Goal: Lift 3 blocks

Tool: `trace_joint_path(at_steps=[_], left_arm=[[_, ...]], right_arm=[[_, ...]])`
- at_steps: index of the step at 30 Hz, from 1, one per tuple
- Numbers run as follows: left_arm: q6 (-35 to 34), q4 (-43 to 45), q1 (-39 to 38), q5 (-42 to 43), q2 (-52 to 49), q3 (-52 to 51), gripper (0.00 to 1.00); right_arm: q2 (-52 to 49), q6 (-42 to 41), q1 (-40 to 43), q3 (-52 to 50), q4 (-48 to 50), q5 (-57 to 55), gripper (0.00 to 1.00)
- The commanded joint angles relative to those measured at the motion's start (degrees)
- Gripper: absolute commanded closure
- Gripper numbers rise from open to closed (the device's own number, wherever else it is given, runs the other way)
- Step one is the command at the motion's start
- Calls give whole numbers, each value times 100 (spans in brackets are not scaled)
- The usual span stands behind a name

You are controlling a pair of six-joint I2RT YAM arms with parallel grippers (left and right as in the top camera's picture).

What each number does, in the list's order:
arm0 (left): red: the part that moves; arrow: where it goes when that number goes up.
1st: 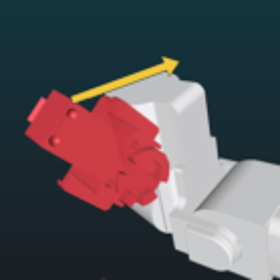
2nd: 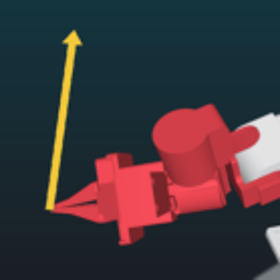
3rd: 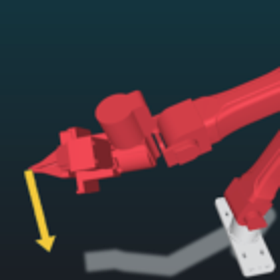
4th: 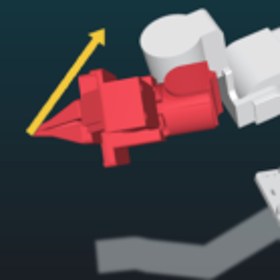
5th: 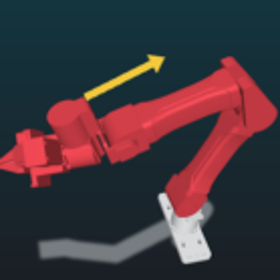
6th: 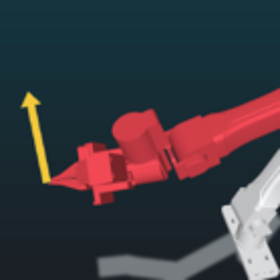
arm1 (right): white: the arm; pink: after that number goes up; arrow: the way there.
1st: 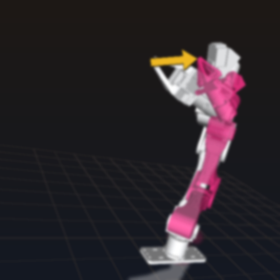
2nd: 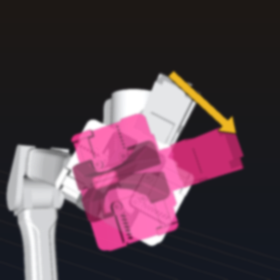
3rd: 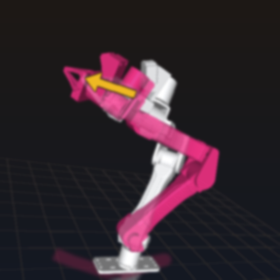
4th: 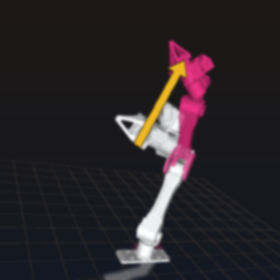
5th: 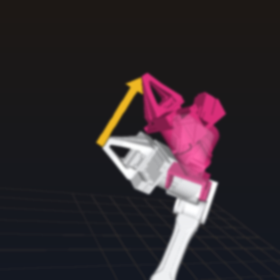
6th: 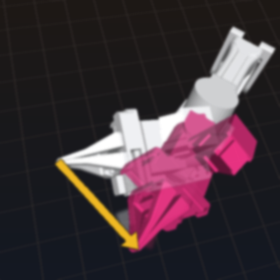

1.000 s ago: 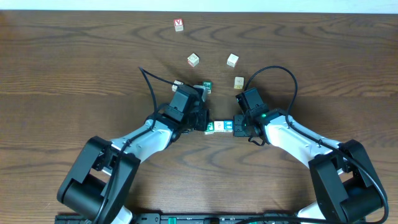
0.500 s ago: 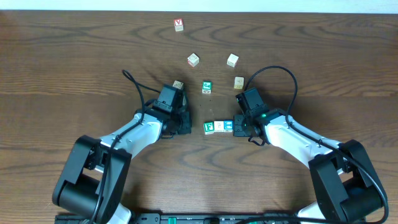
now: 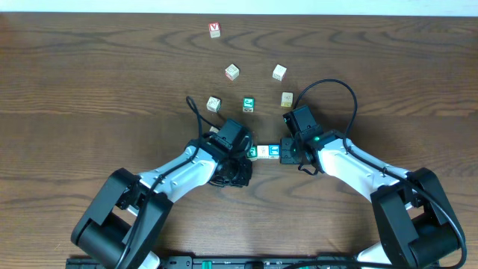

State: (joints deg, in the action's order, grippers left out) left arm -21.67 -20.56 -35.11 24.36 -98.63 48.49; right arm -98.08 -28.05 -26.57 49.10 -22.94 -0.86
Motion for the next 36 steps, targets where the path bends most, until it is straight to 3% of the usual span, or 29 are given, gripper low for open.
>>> trace_joint_path(at_steps=[1, 15, 36], left_arm=[[-168, 129, 11, -4, -133, -101, 93], [-664, 627, 9, -697, -133, -101, 93], [-671, 979, 11, -710, -133, -101, 93]], right_arm=[[-264, -15, 66, -197, -127, -33, 99], [-264, -15, 66, -197, -125, -33, 99], [-264, -15, 66, -197, -120, -15, 99]])
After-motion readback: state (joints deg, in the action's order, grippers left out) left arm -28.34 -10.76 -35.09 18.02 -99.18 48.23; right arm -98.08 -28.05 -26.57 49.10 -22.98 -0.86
